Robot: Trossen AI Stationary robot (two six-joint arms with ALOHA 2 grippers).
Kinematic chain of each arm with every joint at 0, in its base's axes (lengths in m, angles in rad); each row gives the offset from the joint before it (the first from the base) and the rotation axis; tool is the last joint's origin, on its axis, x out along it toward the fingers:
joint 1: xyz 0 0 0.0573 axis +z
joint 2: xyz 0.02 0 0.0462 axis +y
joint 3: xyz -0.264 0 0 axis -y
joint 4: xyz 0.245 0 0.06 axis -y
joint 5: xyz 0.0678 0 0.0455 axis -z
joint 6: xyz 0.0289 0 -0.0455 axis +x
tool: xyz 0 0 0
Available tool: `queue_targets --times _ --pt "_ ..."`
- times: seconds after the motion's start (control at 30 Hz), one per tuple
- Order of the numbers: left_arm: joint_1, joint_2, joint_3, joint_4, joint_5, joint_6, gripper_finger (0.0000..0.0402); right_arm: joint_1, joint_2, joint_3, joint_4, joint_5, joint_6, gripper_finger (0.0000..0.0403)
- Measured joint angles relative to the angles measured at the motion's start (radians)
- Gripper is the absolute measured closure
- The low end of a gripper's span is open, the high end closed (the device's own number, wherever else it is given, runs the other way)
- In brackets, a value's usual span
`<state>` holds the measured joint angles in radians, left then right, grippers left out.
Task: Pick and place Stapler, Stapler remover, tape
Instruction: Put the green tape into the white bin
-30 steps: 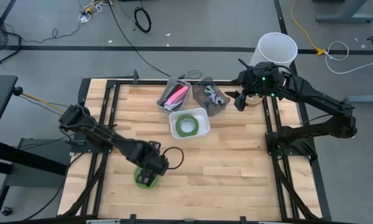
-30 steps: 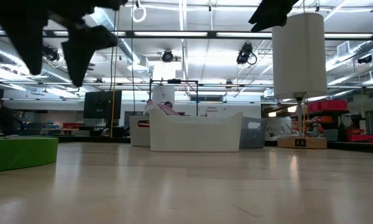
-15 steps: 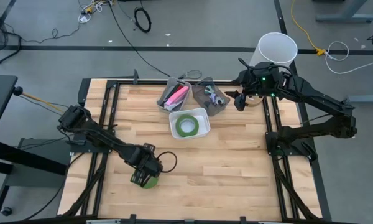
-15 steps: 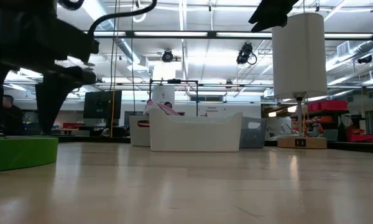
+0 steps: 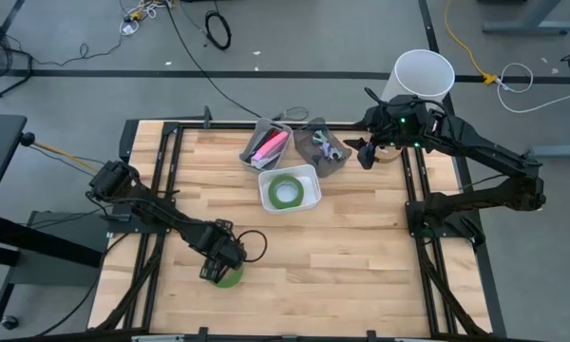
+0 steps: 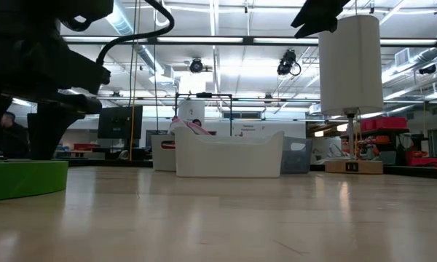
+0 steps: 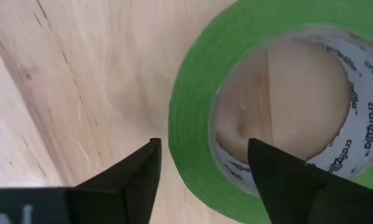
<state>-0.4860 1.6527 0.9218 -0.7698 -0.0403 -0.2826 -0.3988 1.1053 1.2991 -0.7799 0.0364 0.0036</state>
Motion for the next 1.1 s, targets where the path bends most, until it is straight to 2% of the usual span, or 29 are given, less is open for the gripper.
queue_targets --times 0.27,0.47,1.1 --pt "0.001 0.000 0.000 0.002 -0.001 -0.022 0.0224 0.000 0.000 0.000 0.001 0.001 0.007 0.0158" --pt "0.001 0.000 0.000 0.003 0.000 -0.024 0.0257 0.000 0.000 0.000 0.001 0.001 0.016 0.0158" --pt "0.008 0.000 0.030 -0.011 0.016 -0.010 0.0304 0.000 0.000 0.000 0.002 0.000 -0.010 0.0158"
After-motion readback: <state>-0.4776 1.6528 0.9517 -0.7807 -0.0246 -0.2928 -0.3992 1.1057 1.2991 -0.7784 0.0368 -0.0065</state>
